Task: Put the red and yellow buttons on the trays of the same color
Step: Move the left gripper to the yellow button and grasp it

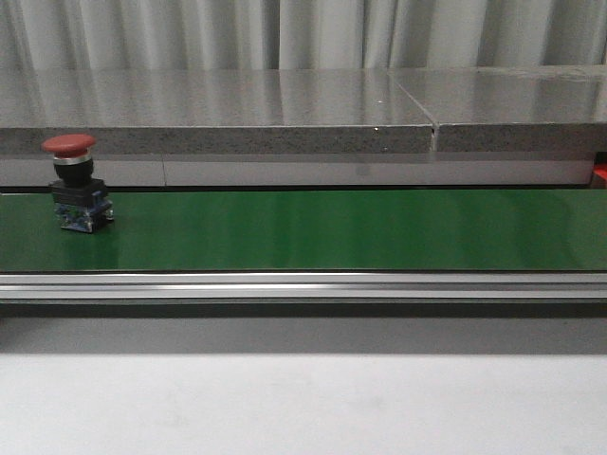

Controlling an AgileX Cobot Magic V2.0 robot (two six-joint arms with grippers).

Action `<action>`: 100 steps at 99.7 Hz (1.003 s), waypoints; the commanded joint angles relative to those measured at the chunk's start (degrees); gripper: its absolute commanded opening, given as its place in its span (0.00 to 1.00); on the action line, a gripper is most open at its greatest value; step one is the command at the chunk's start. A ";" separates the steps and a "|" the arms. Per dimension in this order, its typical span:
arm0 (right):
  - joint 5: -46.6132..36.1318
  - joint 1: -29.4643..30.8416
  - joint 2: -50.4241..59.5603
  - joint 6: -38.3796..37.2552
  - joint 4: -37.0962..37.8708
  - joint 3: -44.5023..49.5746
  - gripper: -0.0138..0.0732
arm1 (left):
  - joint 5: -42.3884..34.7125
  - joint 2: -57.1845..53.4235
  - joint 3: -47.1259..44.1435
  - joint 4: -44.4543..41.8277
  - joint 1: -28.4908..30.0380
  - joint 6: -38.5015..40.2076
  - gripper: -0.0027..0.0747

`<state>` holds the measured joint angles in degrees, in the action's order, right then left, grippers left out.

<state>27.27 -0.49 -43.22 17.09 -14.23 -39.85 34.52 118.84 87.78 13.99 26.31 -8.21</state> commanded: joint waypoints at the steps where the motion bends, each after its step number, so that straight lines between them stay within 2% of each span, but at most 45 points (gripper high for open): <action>1: -4.24 -0.07 0.38 0.33 -0.67 -1.53 0.08 | -1.80 -3.08 1.96 0.67 0.10 0.48 0.43; 11: -4.24 -0.07 0.38 0.33 -0.67 -1.53 0.08 | -1.07 -3.08 1.96 0.67 0.10 0.48 0.23; 28: -4.24 -0.07 0.38 0.33 -0.67 -1.53 0.08 | 0.51 -5.55 1.96 0.67 0.10 0.48 0.07; 60: -4.24 -0.07 0.38 0.33 -0.67 -1.53 0.08 | 5.52 -18.78 1.86 4.28 -0.76 0.48 0.04; 79: -4.24 -0.07 0.38 0.33 -0.67 -1.53 0.08 | 8.51 -26.25 0.93 3.96 -5.27 0.01 0.04; 100: -4.24 -0.07 0.38 0.33 -0.67 -1.53 0.08 | 8.51 -32.28 -5.44 3.24 -11.67 0.01 0.04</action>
<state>27.27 -0.49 -43.22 17.09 -14.23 -39.85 45.35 90.75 83.22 16.38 16.80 -8.23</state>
